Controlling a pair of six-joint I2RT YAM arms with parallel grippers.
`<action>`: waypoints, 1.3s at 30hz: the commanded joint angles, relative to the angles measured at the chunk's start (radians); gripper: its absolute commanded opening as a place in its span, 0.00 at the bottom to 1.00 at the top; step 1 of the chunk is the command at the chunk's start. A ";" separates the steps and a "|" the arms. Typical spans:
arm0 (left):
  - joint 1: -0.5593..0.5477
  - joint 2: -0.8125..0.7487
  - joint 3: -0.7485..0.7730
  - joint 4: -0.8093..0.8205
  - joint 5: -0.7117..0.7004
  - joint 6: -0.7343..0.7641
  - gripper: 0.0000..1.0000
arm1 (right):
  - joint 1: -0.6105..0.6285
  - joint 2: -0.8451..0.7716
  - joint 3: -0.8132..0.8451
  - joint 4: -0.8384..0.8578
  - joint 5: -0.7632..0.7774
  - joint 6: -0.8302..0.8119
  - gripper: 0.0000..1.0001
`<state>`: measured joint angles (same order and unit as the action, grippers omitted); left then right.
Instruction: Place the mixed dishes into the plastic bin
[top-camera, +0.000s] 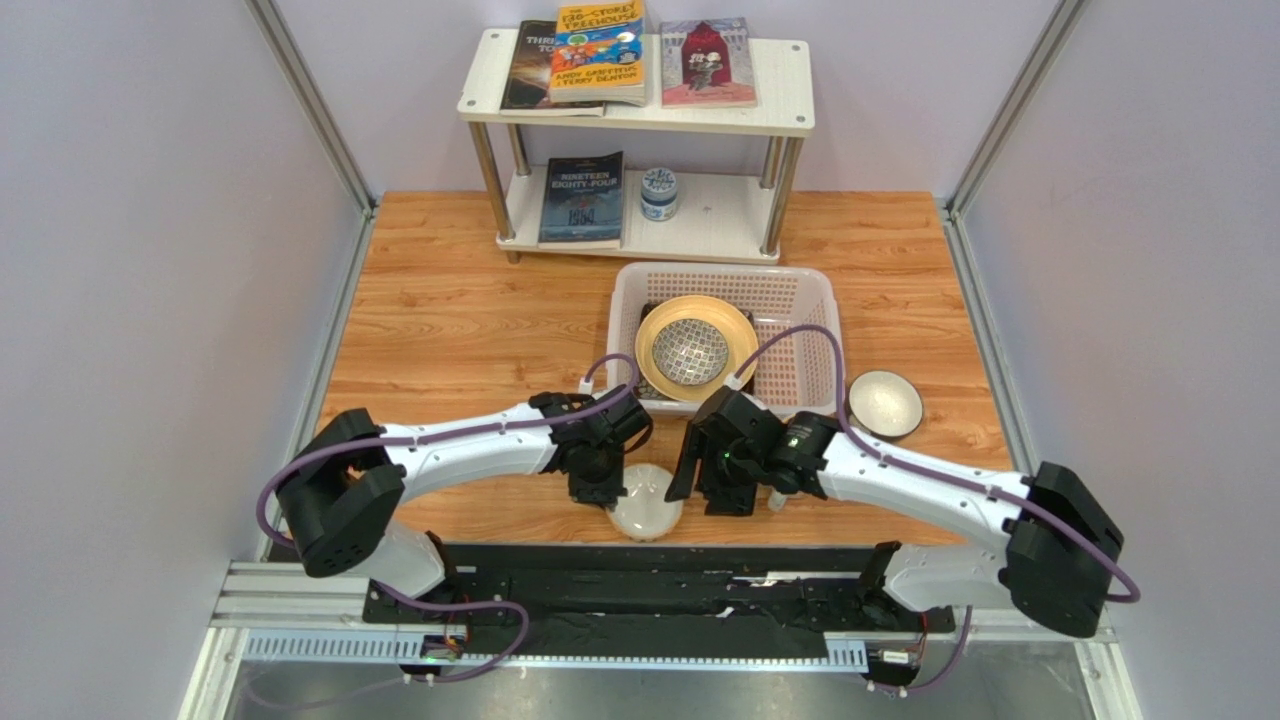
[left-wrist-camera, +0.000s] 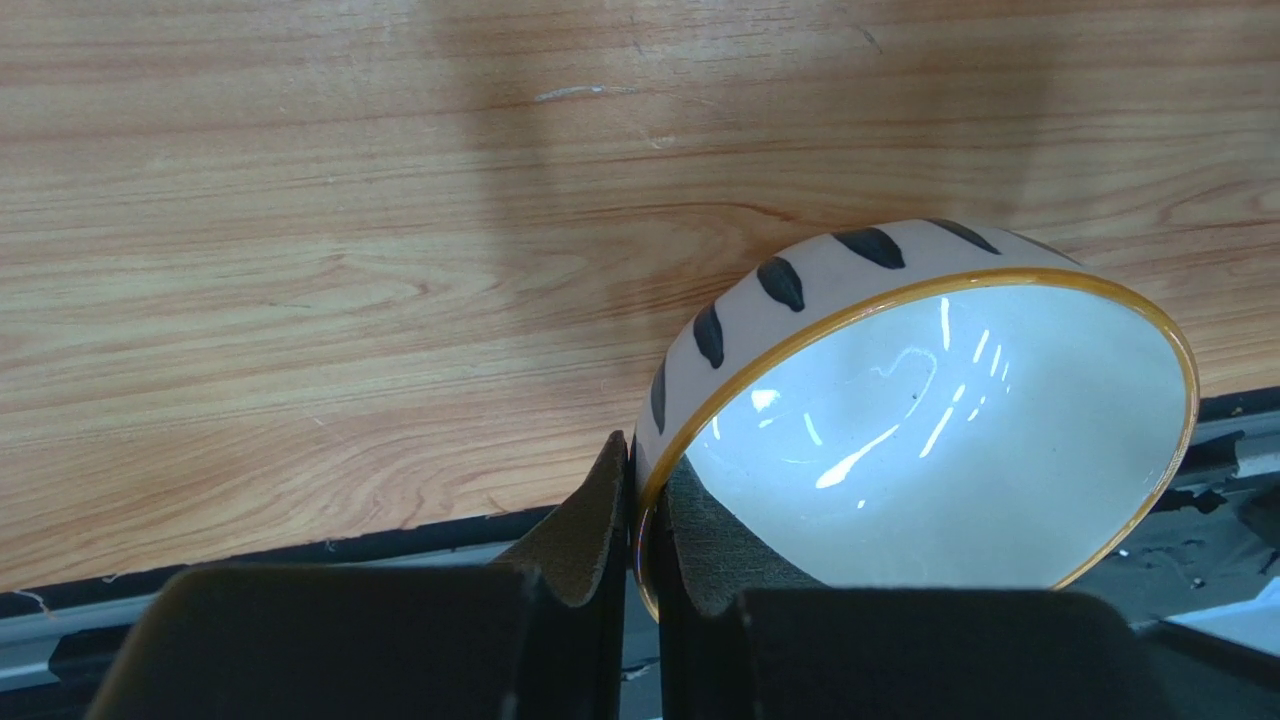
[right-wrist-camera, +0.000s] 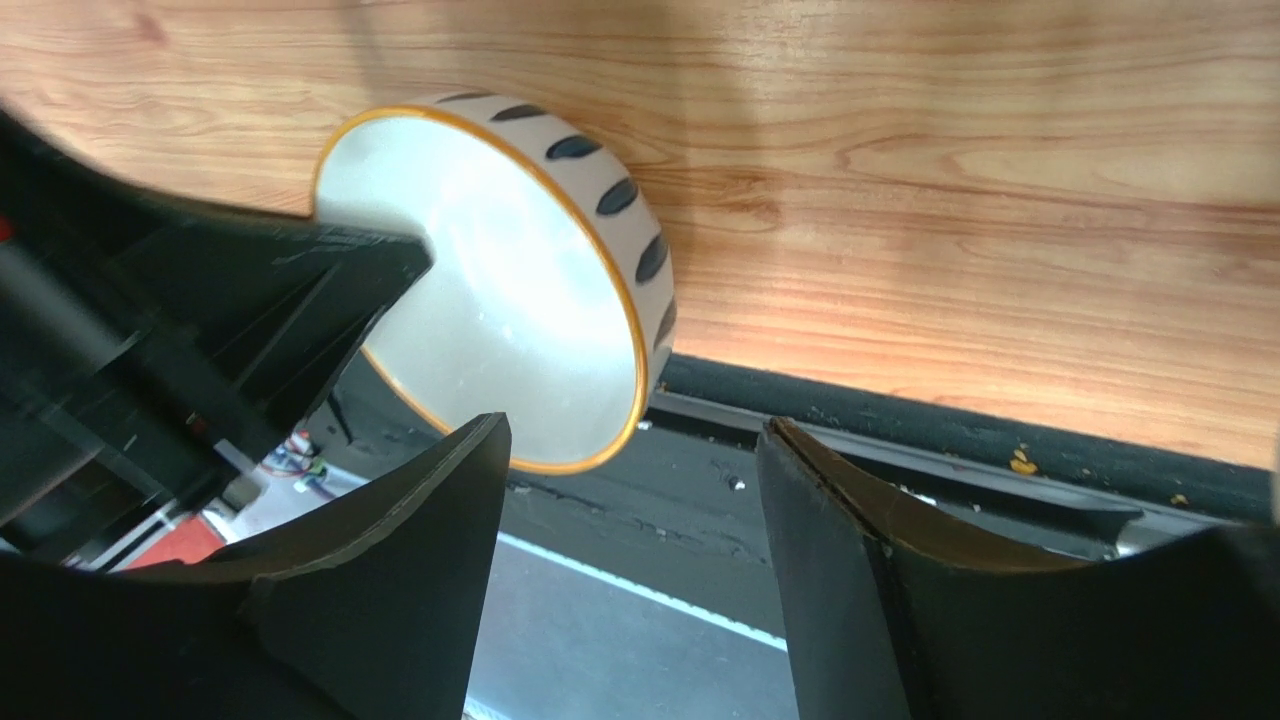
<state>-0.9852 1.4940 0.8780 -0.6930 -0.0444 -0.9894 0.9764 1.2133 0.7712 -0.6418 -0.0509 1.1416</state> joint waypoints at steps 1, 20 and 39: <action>0.005 -0.015 0.003 0.047 0.037 0.000 0.03 | 0.025 0.084 0.025 0.091 0.008 0.040 0.66; 0.020 -0.332 -0.019 -0.069 -0.109 -0.041 0.61 | 0.148 0.193 0.236 -0.088 0.163 -0.040 0.00; 0.212 -0.543 -0.151 -0.125 -0.138 -0.025 0.66 | -0.402 0.305 0.865 -0.400 0.072 -0.463 0.00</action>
<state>-0.7769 0.9318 0.7551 -0.8597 -0.2180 -1.0134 0.6849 1.4303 1.5105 -1.0145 0.0788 0.8379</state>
